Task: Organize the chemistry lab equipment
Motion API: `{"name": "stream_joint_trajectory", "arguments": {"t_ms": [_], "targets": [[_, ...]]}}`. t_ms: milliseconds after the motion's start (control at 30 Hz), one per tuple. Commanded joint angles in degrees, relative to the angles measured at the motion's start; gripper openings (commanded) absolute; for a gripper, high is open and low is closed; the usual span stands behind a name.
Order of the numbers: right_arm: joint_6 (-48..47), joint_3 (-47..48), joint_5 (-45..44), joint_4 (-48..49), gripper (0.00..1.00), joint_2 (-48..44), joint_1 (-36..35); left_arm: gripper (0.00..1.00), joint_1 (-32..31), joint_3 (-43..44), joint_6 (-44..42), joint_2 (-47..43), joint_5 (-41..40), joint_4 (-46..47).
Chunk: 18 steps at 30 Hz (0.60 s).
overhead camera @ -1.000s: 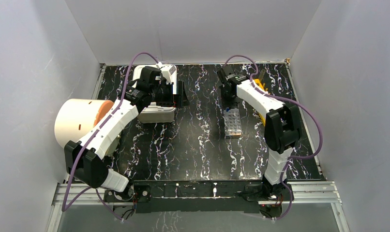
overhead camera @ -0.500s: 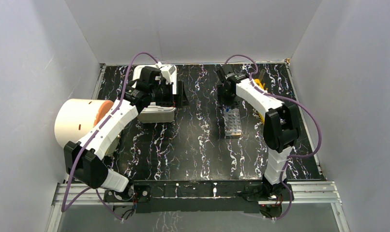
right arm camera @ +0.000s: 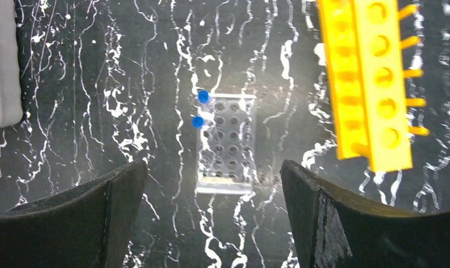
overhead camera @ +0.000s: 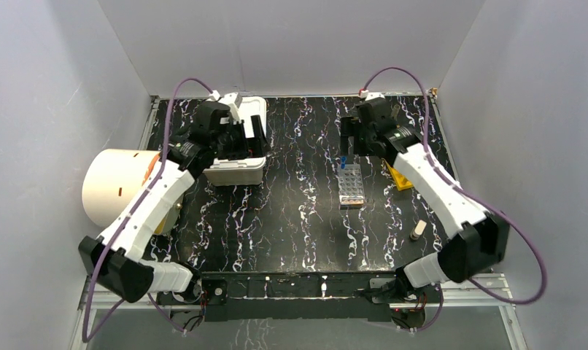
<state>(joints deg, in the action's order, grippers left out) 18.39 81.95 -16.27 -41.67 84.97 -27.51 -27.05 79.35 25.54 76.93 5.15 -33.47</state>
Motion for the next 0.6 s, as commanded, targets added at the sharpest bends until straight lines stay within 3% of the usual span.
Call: {"name": "stream_joint_trajectory", "arguments": {"t_ms": [0, 267, 567], "targets": [[-3.27, -5.18, -6.43, 6.14, 0.99, -10.56, -0.14, 0.98, 0.22, -0.52, 0.76, -7.28, -8.32, -1.95], [-4.89, -11.35, -13.77, 9.55, 0.99, -28.15, -0.12, 0.98, 0.20, -0.02, -0.29, -15.71, -19.08, -7.69], [-7.37, -12.65, -18.44, 14.45, 0.99, -43.64, -0.11, 0.98, 0.23, 7.31, -7.24, -19.06, -26.63, -13.26]]}}
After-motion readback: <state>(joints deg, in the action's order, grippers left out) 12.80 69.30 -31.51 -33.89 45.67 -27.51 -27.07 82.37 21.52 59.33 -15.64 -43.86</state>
